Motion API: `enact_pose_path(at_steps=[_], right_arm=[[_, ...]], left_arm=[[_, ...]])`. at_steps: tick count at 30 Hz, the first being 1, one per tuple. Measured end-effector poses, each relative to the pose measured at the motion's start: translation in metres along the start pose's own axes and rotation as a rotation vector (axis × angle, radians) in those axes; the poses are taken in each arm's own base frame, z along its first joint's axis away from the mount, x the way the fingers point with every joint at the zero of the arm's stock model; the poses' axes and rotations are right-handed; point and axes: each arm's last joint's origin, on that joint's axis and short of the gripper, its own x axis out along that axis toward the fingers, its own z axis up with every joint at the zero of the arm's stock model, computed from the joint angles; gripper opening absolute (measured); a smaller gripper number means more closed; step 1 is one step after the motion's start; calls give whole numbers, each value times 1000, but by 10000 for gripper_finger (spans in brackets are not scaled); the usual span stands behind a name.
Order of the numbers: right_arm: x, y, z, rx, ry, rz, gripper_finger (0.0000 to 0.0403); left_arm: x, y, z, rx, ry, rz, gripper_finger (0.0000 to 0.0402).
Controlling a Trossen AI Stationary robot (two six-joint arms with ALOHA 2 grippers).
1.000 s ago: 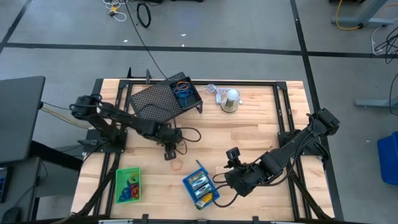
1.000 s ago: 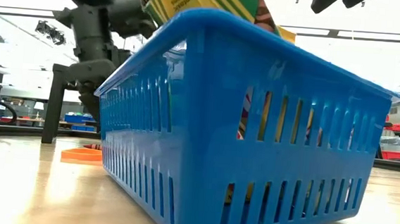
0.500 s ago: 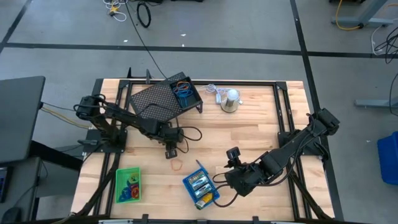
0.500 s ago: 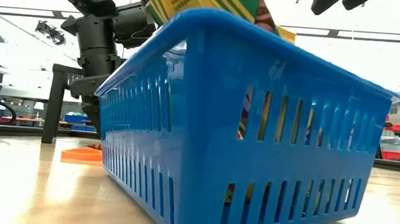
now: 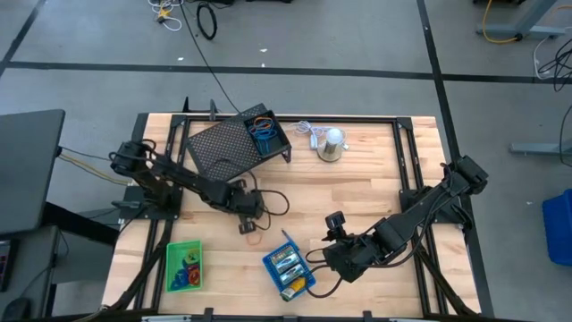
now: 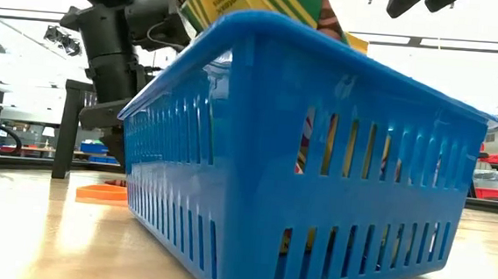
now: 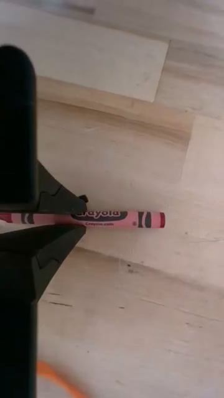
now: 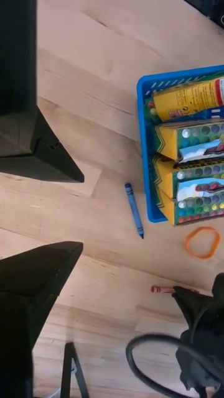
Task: Pick & Place Office Desk Supplies
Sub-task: Put the red crayon into the blue bin
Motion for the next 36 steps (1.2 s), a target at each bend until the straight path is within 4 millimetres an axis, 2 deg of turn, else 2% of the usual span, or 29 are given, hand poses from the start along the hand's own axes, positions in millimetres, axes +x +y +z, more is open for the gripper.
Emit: enact_pose_path(at_steps=[4,11,16,19,22,28,36], right_arm=[[0,0,0,0,-1,0,174],[0,0,0,0,-1,-1,172],[0,-2,-2,-12,13,-66,164],[0,-4,-5,-30,42,-131,156],[0,-5,-6,-39,54,-151,148],[-5,-3,-5,-50,25,-143,136],[-6,-3,-5,-41,17,-140,135]], left_arm=[[-16,-17,6,26,-10,-4,18],[-64,-42,23,76,-104,63,17],[-103,-68,35,125,-186,31,17],[-125,-84,39,186,-257,-12,17],[-141,-100,35,319,-307,-59,17],[-146,-129,16,666,-310,-192,17],[-129,-155,6,804,-320,-215,17]])
